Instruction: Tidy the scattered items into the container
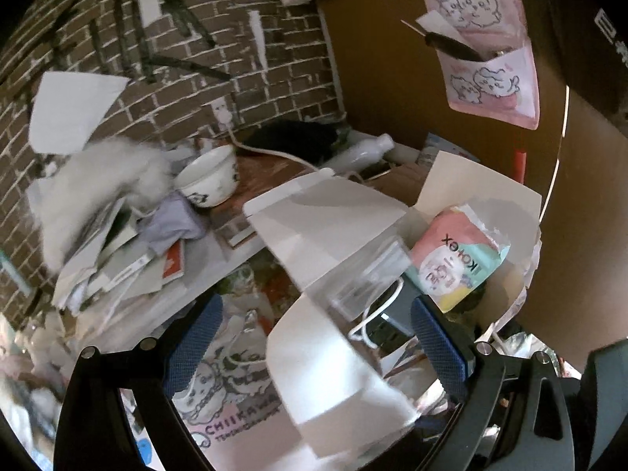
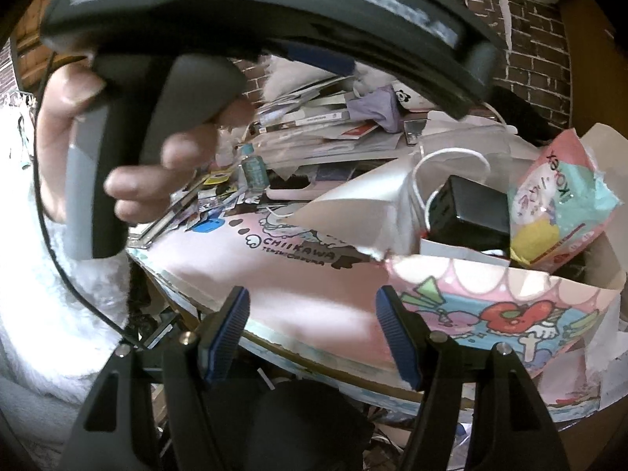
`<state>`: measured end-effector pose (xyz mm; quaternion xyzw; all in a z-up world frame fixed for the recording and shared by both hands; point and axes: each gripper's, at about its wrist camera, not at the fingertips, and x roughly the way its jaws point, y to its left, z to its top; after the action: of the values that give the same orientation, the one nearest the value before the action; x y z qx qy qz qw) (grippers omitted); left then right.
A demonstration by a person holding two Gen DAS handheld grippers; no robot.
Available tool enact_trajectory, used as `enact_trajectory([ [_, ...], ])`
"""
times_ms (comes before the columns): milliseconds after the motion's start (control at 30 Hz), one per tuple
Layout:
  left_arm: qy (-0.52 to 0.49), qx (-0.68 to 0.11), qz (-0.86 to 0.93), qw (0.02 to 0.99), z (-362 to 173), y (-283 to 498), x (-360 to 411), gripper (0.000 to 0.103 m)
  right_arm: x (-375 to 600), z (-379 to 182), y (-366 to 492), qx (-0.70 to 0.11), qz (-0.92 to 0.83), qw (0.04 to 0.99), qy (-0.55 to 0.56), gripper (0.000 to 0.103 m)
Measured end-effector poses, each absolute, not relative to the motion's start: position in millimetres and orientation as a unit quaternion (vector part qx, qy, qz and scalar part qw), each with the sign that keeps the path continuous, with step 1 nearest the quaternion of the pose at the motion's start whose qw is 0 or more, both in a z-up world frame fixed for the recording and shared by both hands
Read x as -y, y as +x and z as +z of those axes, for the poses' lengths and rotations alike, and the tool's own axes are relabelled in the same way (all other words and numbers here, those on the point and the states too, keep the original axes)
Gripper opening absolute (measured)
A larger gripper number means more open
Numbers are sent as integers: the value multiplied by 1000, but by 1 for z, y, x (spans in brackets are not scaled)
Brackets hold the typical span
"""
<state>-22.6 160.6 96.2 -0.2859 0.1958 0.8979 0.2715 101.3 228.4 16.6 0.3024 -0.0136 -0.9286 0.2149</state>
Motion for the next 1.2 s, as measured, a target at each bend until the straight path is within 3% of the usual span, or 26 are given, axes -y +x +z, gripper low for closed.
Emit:
enact_trajectory([
  [500,-309,-125,932,143,74,-26,-54,96,-193,11,91,-4,-918,242,315,64],
  [767,-333,-81,937,66,45,-26,11,96,-174,-4,78,8,-913,245,327,71],
  [1100,-342,-64,938,3,9,-12,58,96,-148,-19,59,18,-920,191,342,72],
  [1167,-341,-64,938,-5,2,-8,63,96,-145,-20,54,29,-921,176,347,78],
  [1200,-341,-63,938,-8,-1,-7,65,96,-144,-20,51,36,-921,168,348,86],
])
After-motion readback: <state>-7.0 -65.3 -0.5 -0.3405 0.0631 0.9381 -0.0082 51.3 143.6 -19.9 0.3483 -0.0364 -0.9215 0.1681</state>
